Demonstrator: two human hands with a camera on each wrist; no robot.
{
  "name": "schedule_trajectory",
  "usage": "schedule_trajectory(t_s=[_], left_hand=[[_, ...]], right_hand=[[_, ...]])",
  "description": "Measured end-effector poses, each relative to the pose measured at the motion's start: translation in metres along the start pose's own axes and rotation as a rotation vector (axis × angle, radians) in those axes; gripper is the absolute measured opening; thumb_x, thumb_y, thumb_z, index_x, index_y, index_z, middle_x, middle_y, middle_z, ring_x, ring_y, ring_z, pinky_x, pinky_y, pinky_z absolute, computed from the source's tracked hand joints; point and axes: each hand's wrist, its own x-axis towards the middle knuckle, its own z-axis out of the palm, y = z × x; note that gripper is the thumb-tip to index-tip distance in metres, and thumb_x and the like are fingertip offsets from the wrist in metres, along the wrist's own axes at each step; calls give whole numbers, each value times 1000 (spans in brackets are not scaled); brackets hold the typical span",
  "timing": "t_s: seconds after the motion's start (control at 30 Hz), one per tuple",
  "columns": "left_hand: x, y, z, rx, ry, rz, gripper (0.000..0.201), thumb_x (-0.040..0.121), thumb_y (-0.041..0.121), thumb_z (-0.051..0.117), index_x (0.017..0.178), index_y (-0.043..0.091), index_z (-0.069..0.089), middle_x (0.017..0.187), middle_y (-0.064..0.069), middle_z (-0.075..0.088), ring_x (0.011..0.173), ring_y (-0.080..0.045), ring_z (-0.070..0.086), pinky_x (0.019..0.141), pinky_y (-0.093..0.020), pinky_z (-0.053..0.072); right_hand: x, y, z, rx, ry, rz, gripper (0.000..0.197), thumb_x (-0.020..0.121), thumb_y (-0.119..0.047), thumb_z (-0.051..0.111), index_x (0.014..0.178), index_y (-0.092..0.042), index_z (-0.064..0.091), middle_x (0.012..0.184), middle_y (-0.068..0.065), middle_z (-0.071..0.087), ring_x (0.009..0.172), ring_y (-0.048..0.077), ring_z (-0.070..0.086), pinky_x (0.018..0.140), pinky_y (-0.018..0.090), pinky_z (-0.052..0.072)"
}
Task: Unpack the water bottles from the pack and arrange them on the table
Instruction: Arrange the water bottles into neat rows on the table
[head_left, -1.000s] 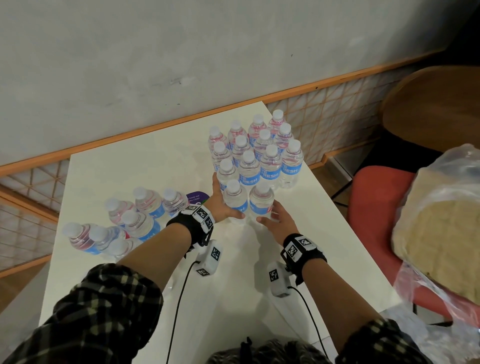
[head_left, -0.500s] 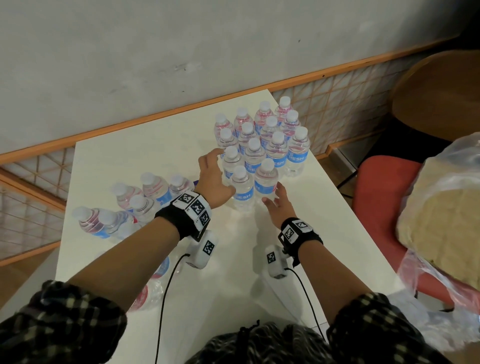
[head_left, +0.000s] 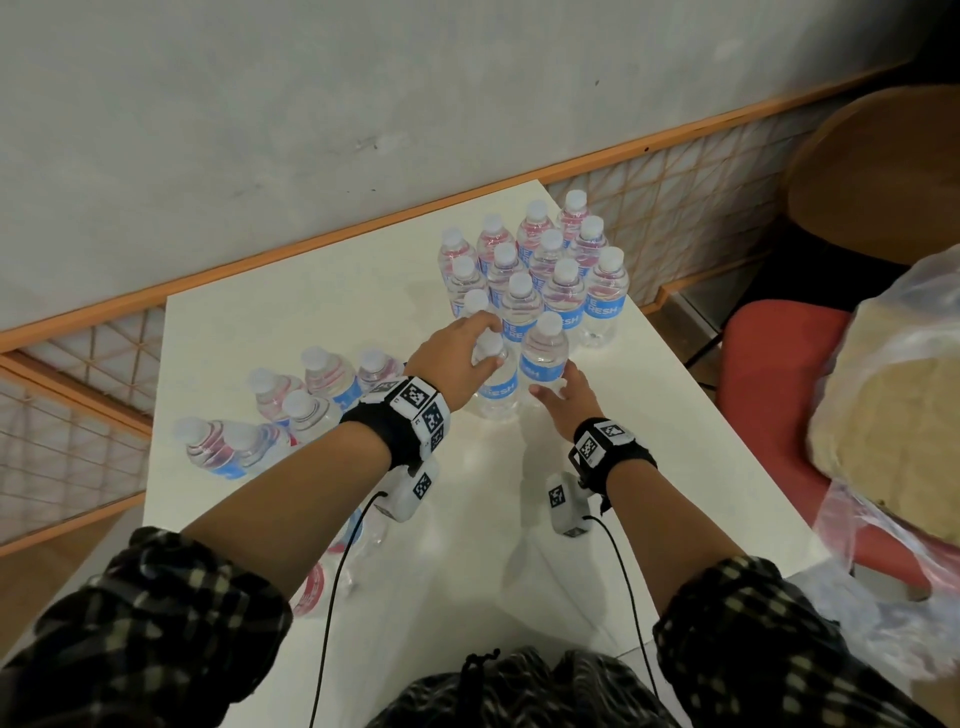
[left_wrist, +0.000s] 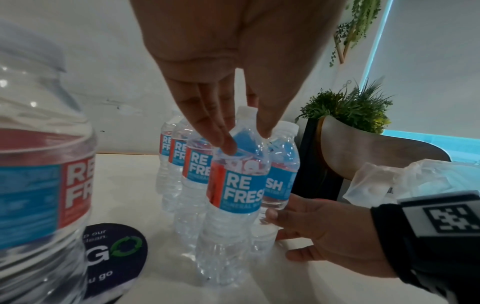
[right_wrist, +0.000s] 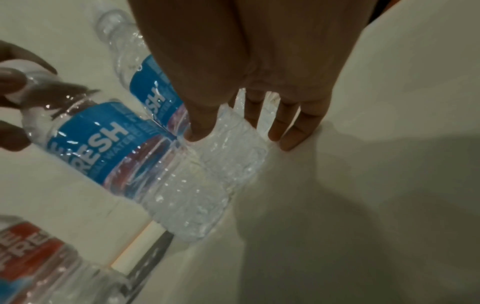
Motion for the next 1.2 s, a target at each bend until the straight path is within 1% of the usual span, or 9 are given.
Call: schedule_trajectory(t_s=[0.1,0.3,0.5,0.63,0.77,0.87,0.97,1.13,1.2], left_hand=[[1,-4,0,55,-10,-2,33,91,30,57,122,25,46,116,-3,60,70,-20,54,71,-32,46],[0,-7,1,29,12,-20,34,90,34,58,121,26,48,117,0,62,80,-23,59,73,-30,45],[1,-7,0,25,24,-37,37,90,37,59,124,26,48,116,-1,63,79,-20,58,74,-31,47],[-1,-11,3,-18,-23,-158,58,83,48,64,131,26,41,119,-2,63,92,-27,65,82,-35,49],[1,-14,9,-73,-68,-263,60,80,51,66,128,22,45,108,-7,67,97,-26,64,83,-33,49],[1,-11,10,-89,-66,-262,56,85,43,64,131,18,46,110,-9,67,98,-26,63,81,-30,46],[3,-12,11,-62,-89,-263,57,87,43,61,135,16,43,115,-9,65,105,-26,60,82,-27,41],[2,-13,14,-3,-163,-316,69,82,50,64,136,14,41,118,-7,63,111,-26,58,79,-26,38],[1,-12,19,31,-190,-315,58,83,49,64,127,13,50,117,-6,63,109,-27,59,75,-26,35]], right_hand=[[-3,3,-6,34,-31,-47,67,90,-32,60,145,-29,21,147,7,40,134,28,39,110,47,33],[-1,-6,-1,80,55,-45,77,71,-44,77,132,-28,32,136,10,45,124,26,46,103,49,40],[4,1,-10,1,-46,-79,78,81,-49,64,145,-30,24,142,5,37,129,27,42,107,49,37],[2,4,-11,93,-54,-80,85,82,-39,68,147,-32,15,148,7,35,133,26,39,109,47,35],[-3,-8,-4,180,64,-88,84,70,-43,78,136,-27,27,141,6,37,127,22,42,105,40,40],[-4,-13,-5,176,84,-152,73,77,-36,74,136,-21,34,136,6,41,123,20,45,103,34,40],[-6,-11,-12,127,3,-175,68,87,-32,64,144,-22,28,145,2,39,129,20,41,102,28,35],[-9,-3,-17,110,-61,-130,72,88,-38,61,146,-32,18,150,3,35,134,25,38,106,35,34],[-10,-2,-15,94,-56,-107,73,87,-38,62,146,-33,20,149,3,36,133,25,40,105,33,35]])
